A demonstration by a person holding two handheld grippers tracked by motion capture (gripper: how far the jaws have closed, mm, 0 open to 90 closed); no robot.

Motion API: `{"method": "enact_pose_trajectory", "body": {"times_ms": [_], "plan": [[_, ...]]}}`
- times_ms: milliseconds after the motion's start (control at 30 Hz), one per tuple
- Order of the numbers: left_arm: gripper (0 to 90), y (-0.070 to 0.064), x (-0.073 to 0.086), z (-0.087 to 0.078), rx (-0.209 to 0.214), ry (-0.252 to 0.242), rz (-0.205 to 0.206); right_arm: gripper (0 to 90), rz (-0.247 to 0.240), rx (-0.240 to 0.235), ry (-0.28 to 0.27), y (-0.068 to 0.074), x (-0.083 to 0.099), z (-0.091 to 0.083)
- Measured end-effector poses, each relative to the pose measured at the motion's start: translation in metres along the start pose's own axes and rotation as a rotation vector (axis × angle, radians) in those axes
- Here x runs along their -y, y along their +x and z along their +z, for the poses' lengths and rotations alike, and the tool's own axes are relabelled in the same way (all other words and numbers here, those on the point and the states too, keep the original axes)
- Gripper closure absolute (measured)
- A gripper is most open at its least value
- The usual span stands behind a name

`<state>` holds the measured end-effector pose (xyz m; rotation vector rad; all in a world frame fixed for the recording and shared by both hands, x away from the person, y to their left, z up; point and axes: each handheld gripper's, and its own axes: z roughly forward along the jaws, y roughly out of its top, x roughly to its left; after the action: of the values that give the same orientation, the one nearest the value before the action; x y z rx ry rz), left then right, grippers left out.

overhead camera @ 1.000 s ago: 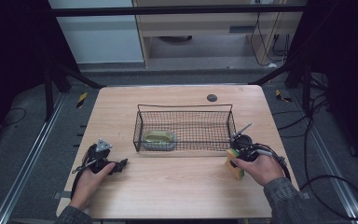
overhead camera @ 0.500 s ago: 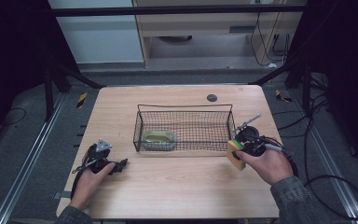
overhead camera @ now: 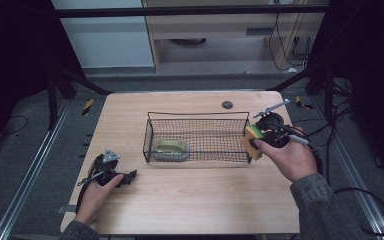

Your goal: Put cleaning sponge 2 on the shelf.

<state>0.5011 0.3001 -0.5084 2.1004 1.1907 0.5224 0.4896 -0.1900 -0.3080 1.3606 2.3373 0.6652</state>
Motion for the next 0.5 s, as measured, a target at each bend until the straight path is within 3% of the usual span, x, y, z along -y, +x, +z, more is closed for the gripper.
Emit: {"method": "enact_pose_trajectory", "body": {"times_ms": [500], "plan": [[0.0, 0.0, 0.0, 0.0, -0.001, -0.004, -0.004, 64.7, 0.029, 0.062, -0.068, -0.008, -0.031, 0.006]]}}
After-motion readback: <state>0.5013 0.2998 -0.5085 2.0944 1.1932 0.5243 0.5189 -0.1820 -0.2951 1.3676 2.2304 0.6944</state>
